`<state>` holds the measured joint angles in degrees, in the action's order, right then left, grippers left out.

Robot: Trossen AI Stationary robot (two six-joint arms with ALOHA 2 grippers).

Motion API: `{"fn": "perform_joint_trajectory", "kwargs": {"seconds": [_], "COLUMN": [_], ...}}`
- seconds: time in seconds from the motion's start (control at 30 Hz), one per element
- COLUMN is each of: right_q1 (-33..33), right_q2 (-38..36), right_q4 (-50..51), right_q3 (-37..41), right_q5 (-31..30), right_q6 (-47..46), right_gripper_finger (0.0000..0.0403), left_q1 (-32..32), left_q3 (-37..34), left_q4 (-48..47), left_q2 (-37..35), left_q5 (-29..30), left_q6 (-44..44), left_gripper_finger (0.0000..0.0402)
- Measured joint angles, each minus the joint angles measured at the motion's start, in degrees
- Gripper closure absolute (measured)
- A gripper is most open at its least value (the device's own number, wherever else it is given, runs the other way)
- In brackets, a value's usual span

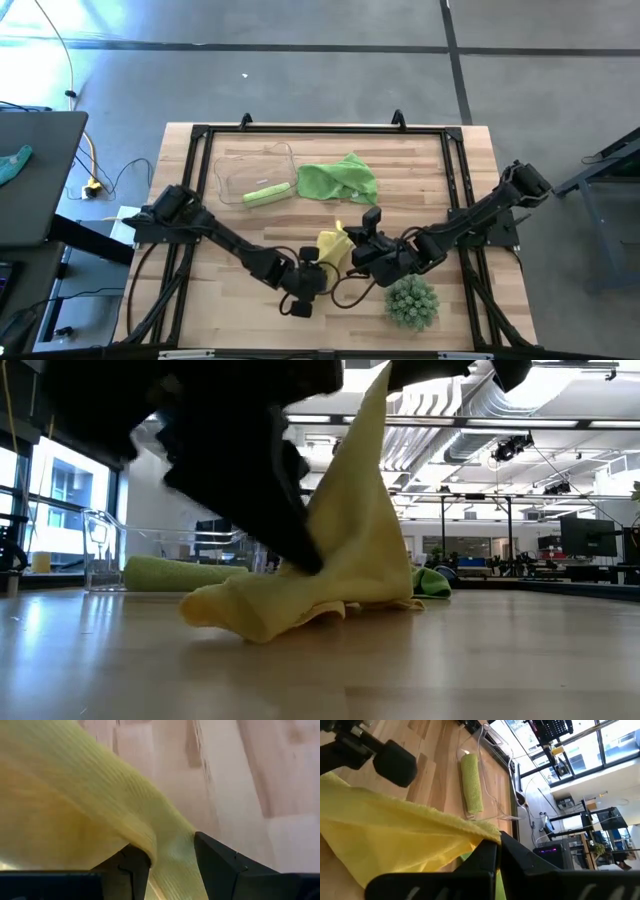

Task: Roll microfiber towels into tight, uniform cylinder then place into a basket
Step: Fold the yellow towel

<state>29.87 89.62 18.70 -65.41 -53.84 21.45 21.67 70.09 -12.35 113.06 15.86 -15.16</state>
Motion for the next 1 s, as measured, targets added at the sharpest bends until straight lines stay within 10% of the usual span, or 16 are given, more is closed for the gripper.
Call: {"fn": "perform_joint_trajectory", "kwargs": {"seconds": [0.57, 1.0], "right_q1": [0.0, -0.9], "right_q2": [-0.02, -0.01], "right_q4": [11.16, 8.45], "right_q3": [-0.09, 7.32], "right_q5": [6.64, 12.09], "right_q6": [-18.64, -29.69], "right_gripper_finger": [0.0403, 0.0403], "left_q1": [2.03, 3.26], "left_q3": [1.15, 14.55], "left_q4": [-12.42, -47.69], "left_q2": [-2.03, -7.02], "left_q5": [0.47, 14.27], "left_q6": [-15.06, -17.48], "left_gripper_finger": [0.0394, 0.04]}}
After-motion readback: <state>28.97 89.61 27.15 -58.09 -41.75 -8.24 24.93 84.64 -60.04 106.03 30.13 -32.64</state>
